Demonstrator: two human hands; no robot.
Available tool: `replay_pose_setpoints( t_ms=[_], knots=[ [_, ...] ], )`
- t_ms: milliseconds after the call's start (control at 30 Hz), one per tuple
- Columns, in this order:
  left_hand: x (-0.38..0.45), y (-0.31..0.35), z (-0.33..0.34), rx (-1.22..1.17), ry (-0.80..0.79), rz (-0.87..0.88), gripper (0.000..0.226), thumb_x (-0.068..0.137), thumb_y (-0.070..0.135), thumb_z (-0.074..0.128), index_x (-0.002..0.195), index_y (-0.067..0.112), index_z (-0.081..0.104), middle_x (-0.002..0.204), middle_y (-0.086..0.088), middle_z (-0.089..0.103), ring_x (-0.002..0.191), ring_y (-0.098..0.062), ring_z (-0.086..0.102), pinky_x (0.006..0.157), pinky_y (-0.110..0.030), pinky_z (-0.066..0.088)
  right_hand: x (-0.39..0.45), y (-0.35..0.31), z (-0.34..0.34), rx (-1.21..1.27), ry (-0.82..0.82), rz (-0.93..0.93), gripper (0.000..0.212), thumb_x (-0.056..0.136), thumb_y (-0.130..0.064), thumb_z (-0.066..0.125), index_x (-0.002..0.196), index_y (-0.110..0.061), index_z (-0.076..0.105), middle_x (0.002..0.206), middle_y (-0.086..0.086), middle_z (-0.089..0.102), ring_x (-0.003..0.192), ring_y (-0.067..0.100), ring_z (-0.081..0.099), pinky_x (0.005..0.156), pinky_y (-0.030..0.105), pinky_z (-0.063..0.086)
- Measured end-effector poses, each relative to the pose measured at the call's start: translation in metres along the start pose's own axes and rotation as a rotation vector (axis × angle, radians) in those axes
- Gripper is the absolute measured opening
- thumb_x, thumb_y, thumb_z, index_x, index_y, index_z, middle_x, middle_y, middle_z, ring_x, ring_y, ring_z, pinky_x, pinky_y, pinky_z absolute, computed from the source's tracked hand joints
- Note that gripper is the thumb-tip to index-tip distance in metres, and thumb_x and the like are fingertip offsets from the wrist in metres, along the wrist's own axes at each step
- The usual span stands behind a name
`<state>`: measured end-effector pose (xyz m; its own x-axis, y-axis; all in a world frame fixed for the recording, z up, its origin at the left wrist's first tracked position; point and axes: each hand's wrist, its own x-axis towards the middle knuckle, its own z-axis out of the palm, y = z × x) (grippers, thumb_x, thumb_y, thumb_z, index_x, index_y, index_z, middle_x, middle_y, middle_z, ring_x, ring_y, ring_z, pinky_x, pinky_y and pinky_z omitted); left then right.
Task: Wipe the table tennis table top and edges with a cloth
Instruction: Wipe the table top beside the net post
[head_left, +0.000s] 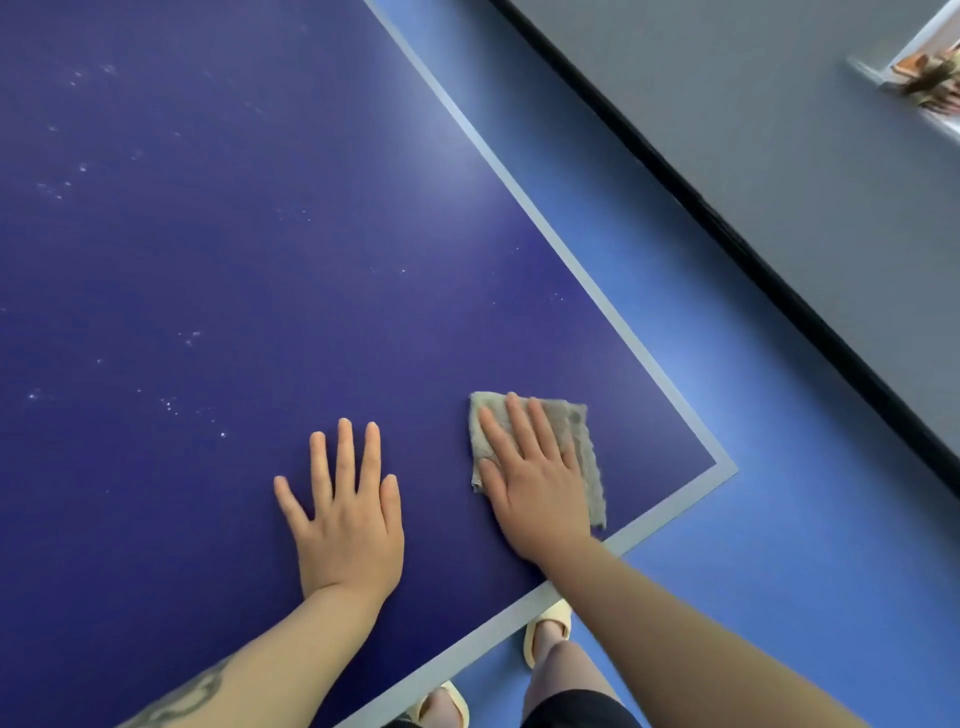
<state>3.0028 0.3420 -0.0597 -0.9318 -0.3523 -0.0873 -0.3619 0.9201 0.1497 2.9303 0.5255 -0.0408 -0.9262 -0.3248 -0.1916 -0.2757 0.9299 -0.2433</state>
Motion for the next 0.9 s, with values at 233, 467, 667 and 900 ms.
replay_pose_setpoints(
  t_ms=[233,467,667,900],
  knots=[
    [0.0,0.0,-0.004,0.006,-0.018,0.06,0.058,0.099,0.041,0.021,0.152,0.021,0.03,0.158,-0.004,0.031,0.146,-0.027,0.025,0.112,-0.061,0.023,-0.012,0.099,-0.027,0.073,0.122,0.646,0.057,0.102,-0.05,0.014,0.157,-0.041,0.0,0.167,-0.007,-0.005,0.152,0.013,-0.009,0.122,0.043,-0.003],
    [0.044,0.044,-0.012,-0.12,-0.08,-0.069,0.053,0.104,0.036,0.025,0.156,0.031,0.013,0.164,0.005,0.008,0.151,-0.021,0.003,0.119,-0.053,0.006,0.0,0.003,-0.003,0.001,-0.04,-0.134,0.057,0.102,-0.056,0.015,0.155,-0.047,-0.002,0.164,-0.015,-0.014,0.148,0.009,-0.024,0.12,0.037,-0.013],
    [0.088,0.083,-0.003,-0.118,-0.017,-0.253,0.055,0.104,0.041,0.014,0.156,0.031,-0.001,0.164,0.007,-0.005,0.15,-0.019,-0.01,0.119,-0.052,-0.002,0.104,0.055,-0.04,0.0,-0.07,-0.079,0.054,0.105,-0.049,0.022,0.155,-0.048,0.002,0.165,-0.016,-0.009,0.151,0.008,-0.015,0.123,0.044,-0.001],
    [0.09,0.09,0.001,-0.038,-0.005,-0.269,0.058,0.101,0.044,0.012,0.156,0.029,0.0,0.164,0.003,-0.001,0.151,-0.023,-0.006,0.118,-0.057,0.003,0.049,0.047,-0.023,-0.015,-0.036,0.008,0.059,0.1,-0.054,0.007,0.155,-0.044,-0.008,0.164,-0.011,-0.017,0.15,0.012,-0.022,0.121,0.04,-0.009]
  ],
)
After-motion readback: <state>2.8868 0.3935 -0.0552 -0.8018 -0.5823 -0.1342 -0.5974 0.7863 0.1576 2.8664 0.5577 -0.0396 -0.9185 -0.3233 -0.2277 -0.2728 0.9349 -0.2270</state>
